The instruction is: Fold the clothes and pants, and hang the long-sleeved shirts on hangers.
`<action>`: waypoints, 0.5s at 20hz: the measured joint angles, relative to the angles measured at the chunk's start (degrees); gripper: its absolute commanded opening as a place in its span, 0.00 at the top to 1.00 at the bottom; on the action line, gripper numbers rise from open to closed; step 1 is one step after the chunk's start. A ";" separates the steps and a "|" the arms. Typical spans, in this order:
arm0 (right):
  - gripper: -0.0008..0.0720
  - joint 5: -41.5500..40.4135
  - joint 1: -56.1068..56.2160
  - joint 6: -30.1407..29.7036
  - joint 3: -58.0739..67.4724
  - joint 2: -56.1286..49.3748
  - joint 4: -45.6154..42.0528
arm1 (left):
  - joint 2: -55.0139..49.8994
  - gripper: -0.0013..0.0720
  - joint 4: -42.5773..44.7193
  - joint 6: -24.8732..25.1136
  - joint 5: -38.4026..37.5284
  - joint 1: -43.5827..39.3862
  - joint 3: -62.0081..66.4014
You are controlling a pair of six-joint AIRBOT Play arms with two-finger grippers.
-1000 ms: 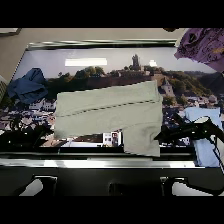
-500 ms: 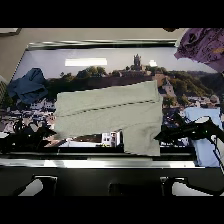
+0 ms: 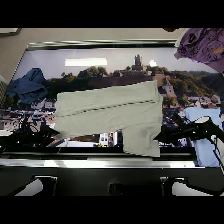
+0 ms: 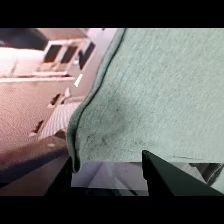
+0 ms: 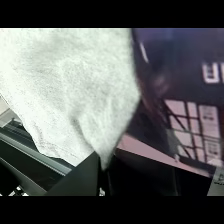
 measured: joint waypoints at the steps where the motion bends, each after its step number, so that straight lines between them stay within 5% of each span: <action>1: 0.94 0.22 0.00 -0.02 0.00 0.00 0.00 | -0.24 0.29 -0.07 0.00 0.28 -0.09 0.00; 6: 0.94 0.70 0.00 -0.24 0.00 0.00 -0.07 | -1.70 0.49 -0.74 0.17 1.25 -0.24 -0.04; 9: 0.94 1.05 0.00 -0.26 0.00 0.00 -0.07 | -2.62 0.96 -0.07 0.26 2.40 -0.28 -0.11; 10: 0.94 1.09 0.00 -0.28 0.00 0.00 -0.04 | -2.75 0.96 0.26 0.48 2.49 -0.28 -0.11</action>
